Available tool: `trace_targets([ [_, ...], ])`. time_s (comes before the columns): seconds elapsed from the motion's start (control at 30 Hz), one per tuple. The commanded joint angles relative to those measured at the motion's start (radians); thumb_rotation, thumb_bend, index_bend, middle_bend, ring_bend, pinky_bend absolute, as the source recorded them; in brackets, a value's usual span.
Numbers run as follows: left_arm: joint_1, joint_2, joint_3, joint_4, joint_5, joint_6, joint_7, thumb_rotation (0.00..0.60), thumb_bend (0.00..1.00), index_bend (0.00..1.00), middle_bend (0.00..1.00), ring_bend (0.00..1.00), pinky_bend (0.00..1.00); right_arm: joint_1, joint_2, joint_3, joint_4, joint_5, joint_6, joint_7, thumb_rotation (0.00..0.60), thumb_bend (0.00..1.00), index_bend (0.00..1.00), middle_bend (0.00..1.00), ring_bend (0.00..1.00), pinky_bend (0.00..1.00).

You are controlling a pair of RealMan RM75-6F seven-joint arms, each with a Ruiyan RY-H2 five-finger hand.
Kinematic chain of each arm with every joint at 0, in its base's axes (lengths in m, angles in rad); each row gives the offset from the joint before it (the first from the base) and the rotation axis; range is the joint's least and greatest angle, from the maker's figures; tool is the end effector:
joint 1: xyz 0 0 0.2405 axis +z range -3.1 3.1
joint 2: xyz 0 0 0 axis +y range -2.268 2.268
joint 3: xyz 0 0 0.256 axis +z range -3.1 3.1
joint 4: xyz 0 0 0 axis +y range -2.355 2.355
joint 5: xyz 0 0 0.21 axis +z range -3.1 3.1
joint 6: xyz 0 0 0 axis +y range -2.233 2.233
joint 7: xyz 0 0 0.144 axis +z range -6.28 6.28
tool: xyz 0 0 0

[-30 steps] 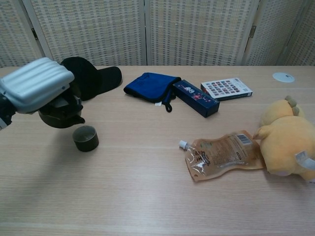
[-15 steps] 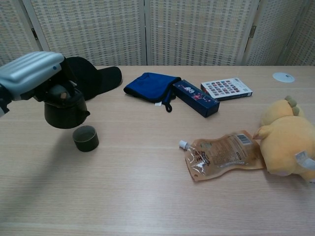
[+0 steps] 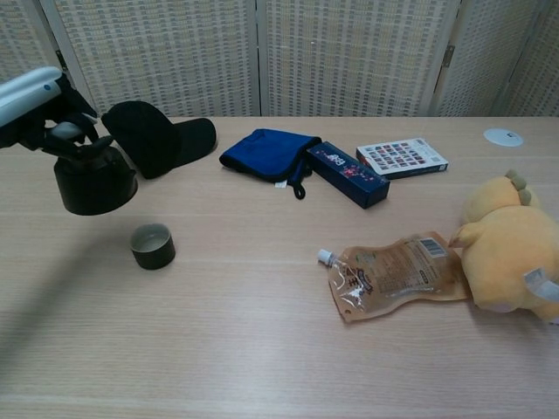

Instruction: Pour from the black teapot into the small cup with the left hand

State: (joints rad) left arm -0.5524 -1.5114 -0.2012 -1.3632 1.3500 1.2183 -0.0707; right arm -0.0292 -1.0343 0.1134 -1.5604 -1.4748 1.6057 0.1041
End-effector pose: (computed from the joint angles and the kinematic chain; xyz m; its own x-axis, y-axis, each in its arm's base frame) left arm -0.2048 0.3362 0.0443 0.1596 0.0485 0.9860 0.9509 -0.2757 -0.1404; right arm -0.3341 -0.1558 0.2185 0.4300 0.1443 0.8912 -0.9022 0.1069 0.4179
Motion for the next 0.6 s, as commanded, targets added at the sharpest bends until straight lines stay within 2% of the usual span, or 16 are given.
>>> trace_targets([
  [0.03,0.011,0.015,-0.013,0.003,-0.038,-0.026,-0.034,0.579,0.43,1.00,1.00,0.94,0.44,0.001,0.000,0.000,-0.001,0.000,-0.001,0.000,0.600,0.11,0.24,0.29,0.22,0.23],
  [0.13,0.017,0.026,-0.018,0.007,-0.071,-0.052,-0.056,0.529,0.40,1.00,1.00,0.94,0.44,0.004,0.000,0.000,-0.001,0.000,-0.006,-0.002,0.600,0.11,0.24,0.29,0.22,0.23],
  [0.2,0.020,0.035,-0.021,0.007,-0.092,-0.071,-0.066,0.475,0.38,1.00,1.00,0.94,0.44,0.005,-0.001,-0.001,-0.002,0.001,-0.010,-0.004,0.600,0.11,0.24,0.29,0.22,0.23],
  [0.27,0.023,0.039,-0.025,0.010,-0.105,-0.082,-0.079,0.388,0.36,1.00,1.00,0.93,0.44,0.007,-0.003,-0.001,-0.002,0.000,-0.012,-0.004,0.600,0.11,0.24,0.29,0.22,0.23],
  [0.3,0.024,0.040,-0.027,0.014,-0.110,-0.086,-0.089,0.368,0.36,1.00,1.00,0.93,0.44,0.009,-0.004,-0.001,-0.002,-0.001,-0.013,-0.005,0.600,0.11,0.24,0.29,0.22,0.23],
  [0.5,0.030,0.039,-0.028,0.041,-0.120,-0.098,-0.112,0.294,0.30,1.00,1.00,0.93,0.44,0.013,-0.004,0.000,-0.007,-0.003,-0.014,-0.010,0.600,0.11,0.24,0.29,0.22,0.23],
  [0.6,0.032,0.034,-0.019,0.063,-0.114,-0.097,-0.099,0.286,0.29,1.00,1.00,0.93,0.44,0.013,-0.005,-0.001,-0.006,-0.004,-0.015,-0.011,0.600,0.11,0.24,0.29,0.22,0.23],
])
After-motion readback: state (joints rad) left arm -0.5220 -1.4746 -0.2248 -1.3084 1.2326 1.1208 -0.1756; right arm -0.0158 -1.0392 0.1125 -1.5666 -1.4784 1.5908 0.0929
